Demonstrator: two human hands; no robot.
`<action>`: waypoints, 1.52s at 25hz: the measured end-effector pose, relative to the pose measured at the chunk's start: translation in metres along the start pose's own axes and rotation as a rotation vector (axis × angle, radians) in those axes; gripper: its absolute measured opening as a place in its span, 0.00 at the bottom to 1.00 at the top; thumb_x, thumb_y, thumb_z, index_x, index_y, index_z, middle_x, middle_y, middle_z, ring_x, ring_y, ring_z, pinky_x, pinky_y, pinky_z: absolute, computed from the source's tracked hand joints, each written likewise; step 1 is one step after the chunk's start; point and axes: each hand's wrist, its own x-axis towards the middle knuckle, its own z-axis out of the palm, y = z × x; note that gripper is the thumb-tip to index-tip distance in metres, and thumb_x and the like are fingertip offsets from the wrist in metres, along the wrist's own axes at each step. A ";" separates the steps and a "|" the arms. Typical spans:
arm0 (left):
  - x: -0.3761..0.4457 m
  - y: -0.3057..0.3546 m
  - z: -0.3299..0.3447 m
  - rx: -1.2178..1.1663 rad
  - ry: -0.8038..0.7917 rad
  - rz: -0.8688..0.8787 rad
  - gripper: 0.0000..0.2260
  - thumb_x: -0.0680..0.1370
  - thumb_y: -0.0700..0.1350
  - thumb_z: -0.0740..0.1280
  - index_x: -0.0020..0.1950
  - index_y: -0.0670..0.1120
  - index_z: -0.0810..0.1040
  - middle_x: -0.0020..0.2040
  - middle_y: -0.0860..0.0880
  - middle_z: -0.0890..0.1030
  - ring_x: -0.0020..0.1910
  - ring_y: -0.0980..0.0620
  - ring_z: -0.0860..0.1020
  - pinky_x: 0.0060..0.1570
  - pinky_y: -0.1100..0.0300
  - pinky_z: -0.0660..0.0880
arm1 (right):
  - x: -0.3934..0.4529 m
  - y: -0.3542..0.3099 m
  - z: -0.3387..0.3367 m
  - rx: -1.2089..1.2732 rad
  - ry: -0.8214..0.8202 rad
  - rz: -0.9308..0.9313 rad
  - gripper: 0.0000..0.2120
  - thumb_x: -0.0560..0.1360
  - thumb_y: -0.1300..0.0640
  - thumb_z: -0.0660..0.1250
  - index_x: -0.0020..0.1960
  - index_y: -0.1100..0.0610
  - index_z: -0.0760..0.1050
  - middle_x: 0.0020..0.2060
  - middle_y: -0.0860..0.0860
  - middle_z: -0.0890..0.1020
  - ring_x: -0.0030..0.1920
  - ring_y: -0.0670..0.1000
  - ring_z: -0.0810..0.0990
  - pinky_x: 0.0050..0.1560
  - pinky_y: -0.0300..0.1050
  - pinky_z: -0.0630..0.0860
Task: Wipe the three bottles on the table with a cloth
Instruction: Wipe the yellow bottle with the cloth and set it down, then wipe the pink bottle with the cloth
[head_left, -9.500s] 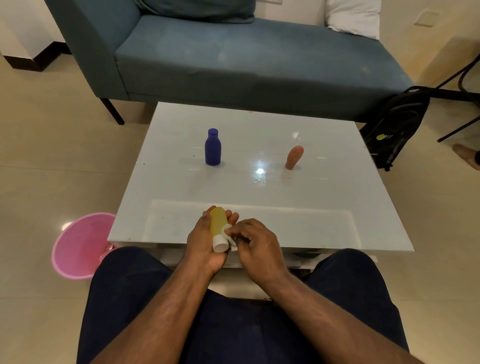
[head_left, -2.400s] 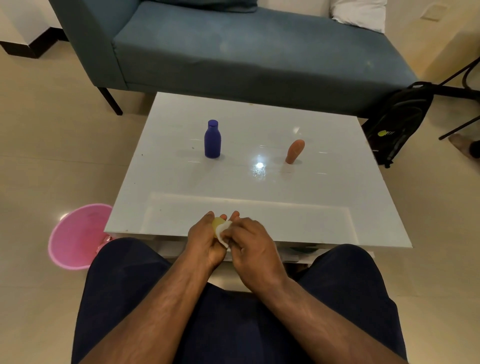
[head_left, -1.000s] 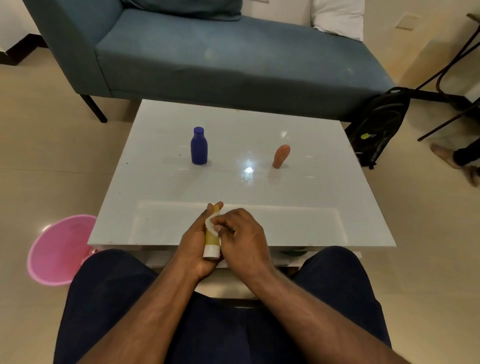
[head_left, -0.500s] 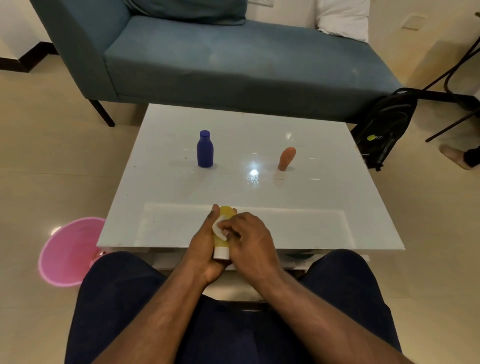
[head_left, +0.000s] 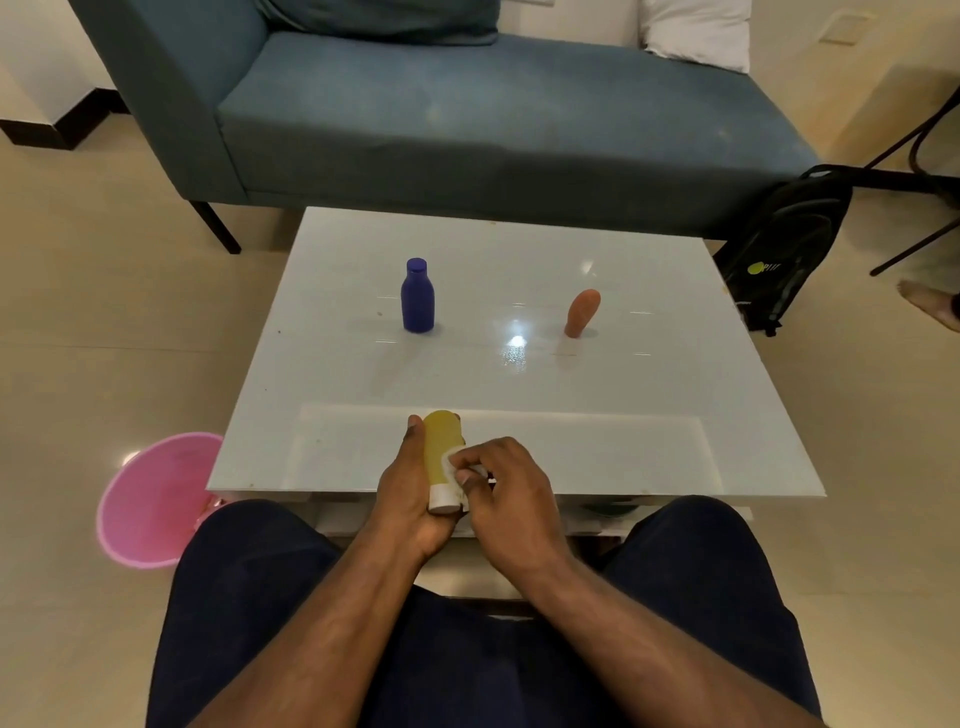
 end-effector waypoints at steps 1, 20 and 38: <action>0.000 -0.001 0.000 0.019 -0.012 -0.010 0.26 0.79 0.61 0.66 0.67 0.42 0.78 0.47 0.40 0.84 0.40 0.44 0.85 0.45 0.48 0.83 | 0.005 0.002 -0.001 0.014 0.010 0.018 0.08 0.75 0.62 0.66 0.48 0.51 0.79 0.46 0.44 0.78 0.48 0.37 0.75 0.47 0.26 0.69; 0.040 -0.006 0.021 0.649 -0.035 0.049 0.19 0.79 0.38 0.69 0.69 0.46 0.75 0.61 0.44 0.82 0.59 0.45 0.80 0.49 0.49 0.79 | 0.091 0.101 -0.051 0.150 0.073 0.290 0.05 0.74 0.59 0.69 0.45 0.50 0.81 0.43 0.43 0.82 0.44 0.42 0.79 0.45 0.36 0.74; 0.216 0.070 0.126 1.250 0.076 0.613 0.14 0.77 0.36 0.71 0.61 0.48 0.78 0.57 0.50 0.83 0.57 0.47 0.82 0.61 0.54 0.79 | 0.149 0.158 -0.049 0.161 0.040 0.375 0.09 0.75 0.62 0.68 0.45 0.48 0.81 0.45 0.42 0.80 0.46 0.41 0.79 0.41 0.41 0.81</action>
